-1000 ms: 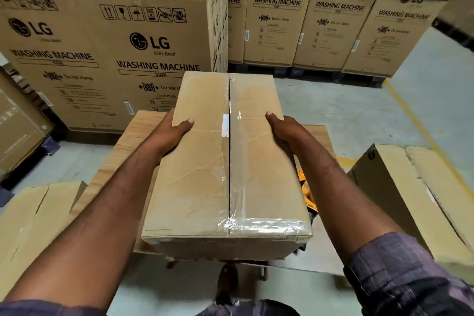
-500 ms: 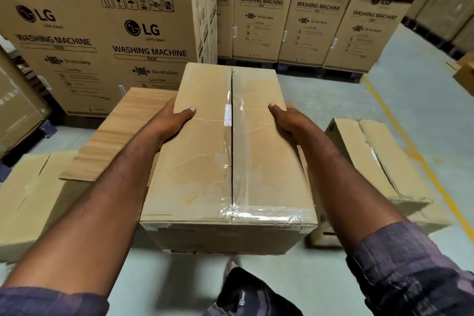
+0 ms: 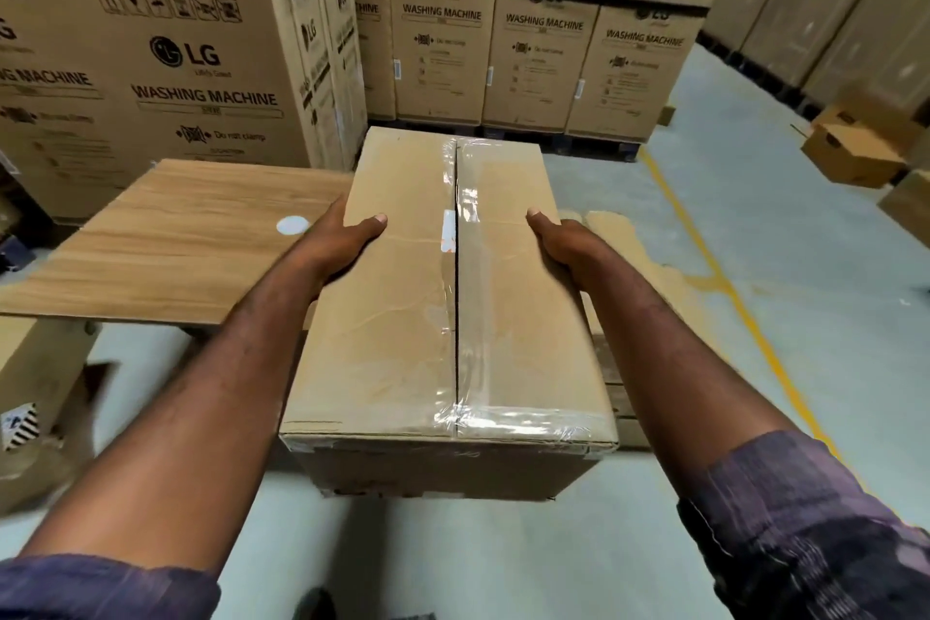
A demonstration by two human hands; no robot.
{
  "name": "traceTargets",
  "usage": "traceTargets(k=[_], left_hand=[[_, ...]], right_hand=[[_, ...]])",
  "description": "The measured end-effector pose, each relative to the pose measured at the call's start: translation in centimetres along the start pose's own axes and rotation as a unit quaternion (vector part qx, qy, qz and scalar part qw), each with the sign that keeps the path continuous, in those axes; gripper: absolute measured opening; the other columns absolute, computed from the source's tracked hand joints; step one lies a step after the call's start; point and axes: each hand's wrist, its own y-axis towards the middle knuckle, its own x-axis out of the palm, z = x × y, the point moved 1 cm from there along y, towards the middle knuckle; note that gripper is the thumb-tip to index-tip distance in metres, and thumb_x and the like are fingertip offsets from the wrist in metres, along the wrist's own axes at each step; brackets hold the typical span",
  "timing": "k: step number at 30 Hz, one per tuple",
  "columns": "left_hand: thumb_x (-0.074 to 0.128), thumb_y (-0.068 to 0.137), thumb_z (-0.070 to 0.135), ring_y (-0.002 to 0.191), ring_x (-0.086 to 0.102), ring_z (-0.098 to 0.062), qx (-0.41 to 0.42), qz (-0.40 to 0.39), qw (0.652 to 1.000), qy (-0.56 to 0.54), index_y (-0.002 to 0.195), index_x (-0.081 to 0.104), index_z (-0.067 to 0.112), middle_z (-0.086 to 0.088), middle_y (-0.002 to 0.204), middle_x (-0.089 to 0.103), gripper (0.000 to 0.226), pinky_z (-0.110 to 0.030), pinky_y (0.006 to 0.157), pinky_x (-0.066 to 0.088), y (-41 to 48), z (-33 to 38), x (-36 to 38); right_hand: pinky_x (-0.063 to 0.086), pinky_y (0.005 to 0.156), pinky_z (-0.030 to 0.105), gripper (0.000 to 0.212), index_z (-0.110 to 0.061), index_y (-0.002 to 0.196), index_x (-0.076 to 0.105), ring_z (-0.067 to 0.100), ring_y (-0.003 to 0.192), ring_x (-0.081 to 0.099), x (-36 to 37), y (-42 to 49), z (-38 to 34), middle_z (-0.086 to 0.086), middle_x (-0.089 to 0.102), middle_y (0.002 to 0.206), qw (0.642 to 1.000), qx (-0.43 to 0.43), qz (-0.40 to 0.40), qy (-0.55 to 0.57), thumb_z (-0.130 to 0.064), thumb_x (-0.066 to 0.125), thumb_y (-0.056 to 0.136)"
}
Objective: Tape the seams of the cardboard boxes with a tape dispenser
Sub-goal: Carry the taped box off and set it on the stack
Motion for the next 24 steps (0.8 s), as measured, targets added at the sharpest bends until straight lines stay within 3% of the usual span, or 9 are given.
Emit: traceTargets(k=[2,5,7,11,15,20,22,24], left_hand=[[0.060,0.099,0.033,0.106,0.063,-0.014,0.005,0.001,1.000,-0.007,0.139,0.049,0.023,0.004,0.121,0.064,0.043,-0.031,0.087,0.051,-1.9,1.2,5.4],[0.063,0.096,0.035,0.116,0.063,-0.020,0.009,-0.019,1.000,-0.011,0.142,0.048,0.022,-0.001,0.131,0.063,0.050,-0.043,0.103,0.049,-3.7,2.6,12.0],[0.066,0.091,0.043,0.115,0.064,-0.019,-0.003,-0.029,1.000,-0.010,0.143,0.048,0.024,0.003,0.130,0.065,0.057,-0.044,0.105,0.048,-4.5,3.6,15.7],[0.064,0.094,0.046,0.116,0.059,-0.018,-0.019,-0.015,1.000,0.003,0.148,0.043,0.025,0.006,0.131,0.061,0.062,-0.033,0.097,0.046,-5.0,6.1,22.3],[0.063,0.095,0.046,0.121,0.057,-0.020,-0.017,-0.015,1.000,0.004,0.150,0.038,0.023,0.004,0.138,0.056,0.065,-0.039,0.105,0.046,-3.8,8.1,28.0],[0.063,0.094,0.048,0.119,0.058,-0.017,-0.010,-0.026,1.000,0.003,0.149,0.038,0.025,0.007,0.135,0.058,0.065,-0.031,0.095,0.045,0.6,9.8,34.2],[0.062,0.097,0.042,0.116,0.057,-0.015,0.004,-0.027,1.000,0.013,0.147,0.041,0.023,0.008,0.130,0.058,0.058,-0.029,0.091,0.042,2.7,11.3,37.4],[0.061,0.098,0.040,0.113,0.057,-0.015,0.002,-0.029,1.000,0.002,0.145,0.042,0.023,0.008,0.128,0.058,0.054,-0.027,0.089,0.042,4.7,12.3,40.3]], right_hand=[[0.044,0.111,0.048,0.082,-0.002,0.148,0.046,0.038,0.130,0.054,-4.2,-0.6,3.3,0.015,0.053,0.148,1.000,-0.003,0.001,0.006,-0.067,0.046,0.098],[0.045,0.110,0.046,0.082,-0.002,0.145,0.050,0.037,0.127,0.057,-10.1,-0.7,8.0,0.014,0.057,0.144,1.000,-0.003,0.001,0.008,-0.068,0.048,0.096],[0.046,0.108,0.045,0.082,-0.003,0.144,0.051,0.037,0.125,0.058,-13.6,-0.6,10.8,0.014,0.058,0.143,1.000,0.006,0.003,0.013,-0.069,0.049,0.095],[0.047,0.098,0.035,0.072,0.000,0.139,0.055,0.035,0.120,0.060,-19.3,0.1,14.5,0.013,0.062,0.135,1.000,0.003,0.020,0.019,-0.061,0.050,0.100],[0.046,0.092,0.032,0.062,-0.001,0.132,0.061,0.031,0.111,0.063,-24.0,2.2,17.1,0.013,0.066,0.130,0.999,-0.007,0.025,0.034,-0.055,0.051,0.102],[0.048,0.098,0.034,0.066,-0.002,0.132,0.061,0.034,0.117,0.063,-28.8,6.5,19.0,0.014,0.066,0.128,0.999,-0.002,0.024,0.028,-0.059,0.050,0.100],[0.050,0.103,0.040,0.068,-0.003,0.130,0.063,0.033,0.113,0.065,-31.2,9.3,20.1,0.013,0.067,0.128,0.999,0.007,0.028,0.036,-0.062,0.051,0.099],[0.051,0.098,0.036,0.063,-0.004,0.128,0.064,0.030,0.108,0.065,-33.4,11.7,20.8,0.012,0.068,0.125,0.999,0.011,0.030,0.038,-0.059,0.051,0.100]])
